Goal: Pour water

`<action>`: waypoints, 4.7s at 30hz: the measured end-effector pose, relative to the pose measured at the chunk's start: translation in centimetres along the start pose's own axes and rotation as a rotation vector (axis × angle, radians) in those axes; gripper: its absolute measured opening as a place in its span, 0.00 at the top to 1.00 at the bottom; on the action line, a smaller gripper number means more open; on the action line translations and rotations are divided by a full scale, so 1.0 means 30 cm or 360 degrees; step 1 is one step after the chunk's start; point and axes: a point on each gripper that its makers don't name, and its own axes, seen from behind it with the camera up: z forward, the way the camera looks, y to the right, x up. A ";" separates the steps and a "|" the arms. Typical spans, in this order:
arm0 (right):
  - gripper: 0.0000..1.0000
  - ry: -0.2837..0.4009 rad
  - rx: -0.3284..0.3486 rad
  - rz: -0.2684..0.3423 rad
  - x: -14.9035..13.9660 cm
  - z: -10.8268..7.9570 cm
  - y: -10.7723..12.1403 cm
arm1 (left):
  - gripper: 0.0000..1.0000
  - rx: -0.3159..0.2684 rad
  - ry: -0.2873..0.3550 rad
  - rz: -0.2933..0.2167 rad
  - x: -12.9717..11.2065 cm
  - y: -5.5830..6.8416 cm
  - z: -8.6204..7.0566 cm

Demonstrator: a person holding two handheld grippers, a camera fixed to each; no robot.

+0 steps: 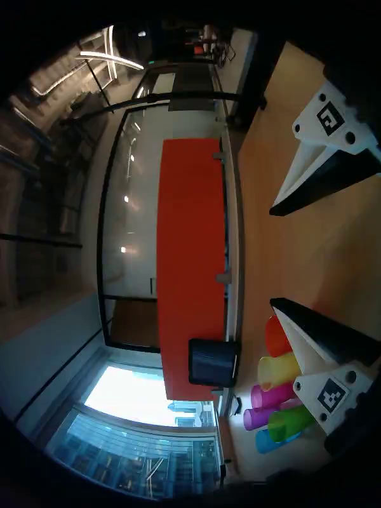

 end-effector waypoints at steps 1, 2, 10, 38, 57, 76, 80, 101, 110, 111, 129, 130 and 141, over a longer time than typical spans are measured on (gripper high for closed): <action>0.00 0.0000 0.0000 0.0000 -0.002 0.001 0.001 | 0.01 0.0000 0.0000 0.0000 0.001 0.001 0.000; 0.00 0.0000 0.0000 0.0000 -0.003 0.003 0.001 | 0.01 -0.0001 0.0001 0.0000 0.002 0.001 0.001; 0.00 -0.0013 0.0005 -0.0009 -0.003 0.008 -0.003 | 0.01 0.0012 -0.0013 -0.0007 0.013 -0.003 -0.004; 0.00 -0.0045 0.0196 -0.0023 0.551 0.064 -0.061 | 0.01 -0.0058 -0.0004 0.0019 0.553 -0.052 0.085; 0.00 -0.0049 0.0280 -0.0059 0.715 0.082 -0.096 | 0.01 -0.0250 -0.0032 0.0041 0.755 0.009 0.131; 0.00 -0.0061 0.1003 -0.0106 0.743 -0.051 -0.407 | 0.01 -0.0693 -0.0072 0.0073 0.736 0.184 0.098; 0.00 -0.0075 0.1080 -0.0121 0.733 -0.067 -0.437 | 0.01 -0.0777 -0.0092 0.0069 0.710 0.213 0.085; 0.00 -0.0257 0.1385 -0.0263 0.569 -0.122 -0.513 | 0.01 -0.1070 -0.0230 0.0157 0.503 0.332 0.022; 0.00 -0.0331 0.1470 -0.0321 0.463 -0.119 -0.532 | 0.01 -0.1164 -0.0295 0.0190 0.387 0.381 -0.001; 0.00 -0.0341 0.1476 -0.0331 0.448 -0.118 -0.532 | 0.01 -0.1174 -0.0305 0.0196 0.371 0.386 -0.004; 0.00 -0.0510 0.1586 -0.0421 0.216 -0.124 -0.555 | 0.01 -0.1295 -0.0481 0.0215 0.152 0.436 -0.038; 0.00 -0.0521 0.1594 -0.0429 0.203 -0.127 -0.558 | 0.01 -0.1301 -0.0492 0.0222 0.141 0.438 -0.040; 0.00 -0.0640 0.1687 -0.0534 0.071 -0.146 -0.591 | 0.01 -0.1362 -0.0645 0.0304 0.003 0.450 -0.077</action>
